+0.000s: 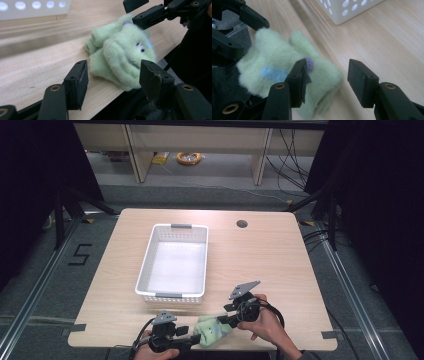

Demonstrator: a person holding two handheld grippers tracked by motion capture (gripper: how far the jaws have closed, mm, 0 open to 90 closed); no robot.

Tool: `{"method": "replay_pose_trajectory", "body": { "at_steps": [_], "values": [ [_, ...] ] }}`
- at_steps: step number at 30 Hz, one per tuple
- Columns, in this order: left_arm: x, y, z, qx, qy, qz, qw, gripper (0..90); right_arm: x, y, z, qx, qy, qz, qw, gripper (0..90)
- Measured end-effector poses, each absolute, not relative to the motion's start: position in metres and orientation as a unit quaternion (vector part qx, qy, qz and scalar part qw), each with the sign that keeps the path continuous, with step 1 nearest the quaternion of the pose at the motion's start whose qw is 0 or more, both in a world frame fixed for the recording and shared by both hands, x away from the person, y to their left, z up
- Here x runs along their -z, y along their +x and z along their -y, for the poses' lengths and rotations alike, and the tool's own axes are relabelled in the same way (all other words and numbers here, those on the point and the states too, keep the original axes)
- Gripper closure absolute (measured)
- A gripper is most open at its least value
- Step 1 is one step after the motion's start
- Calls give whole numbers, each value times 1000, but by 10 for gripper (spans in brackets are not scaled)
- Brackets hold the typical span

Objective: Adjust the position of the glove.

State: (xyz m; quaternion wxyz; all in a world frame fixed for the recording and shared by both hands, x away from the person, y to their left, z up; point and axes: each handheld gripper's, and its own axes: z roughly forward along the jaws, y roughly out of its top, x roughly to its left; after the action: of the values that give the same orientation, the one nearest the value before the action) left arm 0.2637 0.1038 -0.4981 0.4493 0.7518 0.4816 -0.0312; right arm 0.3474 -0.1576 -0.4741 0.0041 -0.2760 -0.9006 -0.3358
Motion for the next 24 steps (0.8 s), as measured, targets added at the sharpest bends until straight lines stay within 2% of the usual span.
{"method": "replay_pose_trajectory", "body": {
  "at_steps": [9, 11, 18, 24],
  "values": [
    [509, 275, -92, 70, 757, -483, 435, 436, 484, 350, 158, 325, -296, 898, 27, 523],
    [511, 278, -91, 79, 757, -484, 432, 447, 487, 353, 159, 324, -291, 900, 19, 523],
    [513, 283, -89, 92, 758, -481, 430, 483, 493, 354, 164, 331, -322, 885, 53, 534],
    [514, 284, -84, 87, 765, -469, 434, 578, 499, 353, 166, 331, -344, 875, 83, 565]
  ]
}}
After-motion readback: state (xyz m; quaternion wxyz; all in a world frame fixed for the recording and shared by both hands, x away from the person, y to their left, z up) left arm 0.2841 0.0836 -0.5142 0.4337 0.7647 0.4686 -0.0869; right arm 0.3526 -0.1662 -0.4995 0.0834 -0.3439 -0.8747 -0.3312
